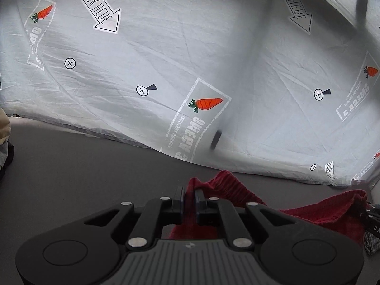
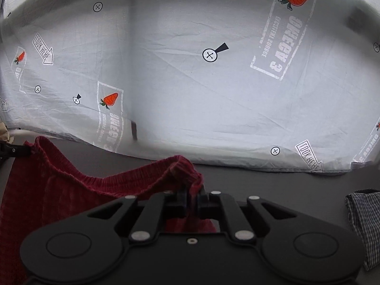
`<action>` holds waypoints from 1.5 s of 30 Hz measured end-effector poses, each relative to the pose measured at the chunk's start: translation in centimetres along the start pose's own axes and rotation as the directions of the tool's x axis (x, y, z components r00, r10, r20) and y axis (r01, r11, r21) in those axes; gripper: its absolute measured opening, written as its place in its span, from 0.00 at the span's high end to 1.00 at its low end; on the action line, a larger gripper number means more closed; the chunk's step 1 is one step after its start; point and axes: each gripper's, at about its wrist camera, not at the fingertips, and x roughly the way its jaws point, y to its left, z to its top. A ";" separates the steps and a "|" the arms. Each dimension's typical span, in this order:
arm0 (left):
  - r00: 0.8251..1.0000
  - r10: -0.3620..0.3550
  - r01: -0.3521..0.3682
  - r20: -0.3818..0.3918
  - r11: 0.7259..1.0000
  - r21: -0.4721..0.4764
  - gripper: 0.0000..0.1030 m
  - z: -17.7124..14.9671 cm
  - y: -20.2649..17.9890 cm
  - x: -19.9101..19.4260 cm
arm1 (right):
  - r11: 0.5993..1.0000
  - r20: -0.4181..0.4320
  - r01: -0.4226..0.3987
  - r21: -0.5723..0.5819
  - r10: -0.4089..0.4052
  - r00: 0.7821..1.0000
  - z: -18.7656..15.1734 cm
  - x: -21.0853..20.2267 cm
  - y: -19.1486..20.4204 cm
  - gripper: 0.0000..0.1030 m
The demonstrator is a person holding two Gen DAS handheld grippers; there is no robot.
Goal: Fold clothes
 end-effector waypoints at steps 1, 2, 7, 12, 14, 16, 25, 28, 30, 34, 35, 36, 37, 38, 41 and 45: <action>0.999 0.025 -0.025 -0.025 1.000 0.005 0.61 0.1 0.0 1.5 | 0.999 -0.014 0.021 -0.025 -0.021 1.000 -0.1 1.4 0.3 0.82; 0.998 0.037 -0.037 -0.042 0.999 -0.001 0.58 0.3 0.3 2.4 | 0.999 -0.025 0.034 -0.040 -0.035 0.999 0.0 2.5 0.5 0.70; 0.995 0.044 -0.049 -0.092 0.997 -0.052 0.37 0.4 2.5 2.5 | 0.999 -0.028 0.021 0.029 -0.020 0.999 0.0 3.1 -0.9 0.50; 0.984 0.033 -0.038 -0.172 0.999 -0.025 0.37 -2.9 3.3 -1.9 | 0.994 -0.096 0.076 0.073 -0.069 0.993 -2.8 0.5 -3.2 0.46; 0.978 0.033 -0.029 -0.206 0.999 0.023 0.37 -5.2 3.0 -4.5 | 0.988 -0.142 0.106 0.114 -0.089 0.986 -5.0 -1.3 -4.4 0.44; 0.970 0.051 -0.029 -0.239 0.995 0.095 0.37 -8.0 2.6 -7.1 | 0.980 -0.186 0.145 0.136 -0.118 0.975 -7.5 -3.3 -5.2 0.43; 0.937 0.080 0.020 -0.341 0.960 0.278 0.33 -17.2 0.5 -12.2 | 0.971 -0.307 0.218 0.099 -0.179 0.935 -15.8 -10.1 -3.9 0.43; 0.932 0.134 -0.018 -0.338 0.945 0.326 0.32 -18.3 0.1 -10.9 | 0.974 -0.309 0.208 0.085 -0.173 0.935 -16.6 -11.2 -3.1 0.43; 0.933 0.160 -0.046 -0.322 0.942 0.332 0.34 -18.5 0.3 -10.2 | 0.974 -0.302 0.208 0.083 -0.174 0.937 -16.8 -11.8 -2.8 0.43; 0.941 0.134 -0.077 -0.311 0.979 0.188 0.89 -16.8 3.2 -10.7 | 0.969 -0.286 0.234 0.083 -0.201 0.937 -16.9 -13.0 -2.8 0.43; 0.951 0.136 -0.104 -0.277 0.986 0.127 0.89 -16.1 4.5 -11.2 | 0.966 -0.283 0.243 0.084 -0.211 0.936 -17.0 -13.3 -3.0 0.43; 0.958 0.143 -0.131 -0.250 0.989 0.066 0.89 -15.4 6.0 -11.7 | 0.964 -0.282 0.251 0.090 -0.217 0.934 -17.2 -13.7 -3.2 0.43; 0.959 0.161 -0.163 -0.234 0.987 0.012 0.88 -14.8 7.5 -11.9 | 0.960 -0.285 0.261 0.100 -0.223 0.932 -17.5 -13.9 -3.6 0.43; 0.957 0.186 -0.200 -0.222 0.979 -0.043 0.87 -14.2 9.2 -12.0 | 0.956 -0.289 0.271 0.111 -0.230 0.929 -17.8 -14.1 -4.0 0.43; 0.928 0.308 -0.345 -0.212 0.922 -0.174 0.80 -13.2 13.7 -11.7 | 0.941 -0.309 0.304 0.149 -0.247 0.918 -18.5 -14.3 -5.2 0.43; 0.912 0.334 -0.402 -0.238 0.847 -0.349 0.67 -12.6 18.3 -12.5 | 0.926 -0.322 0.324 0.192 -0.253 0.912 -19.1 -14.5 -6.4 0.43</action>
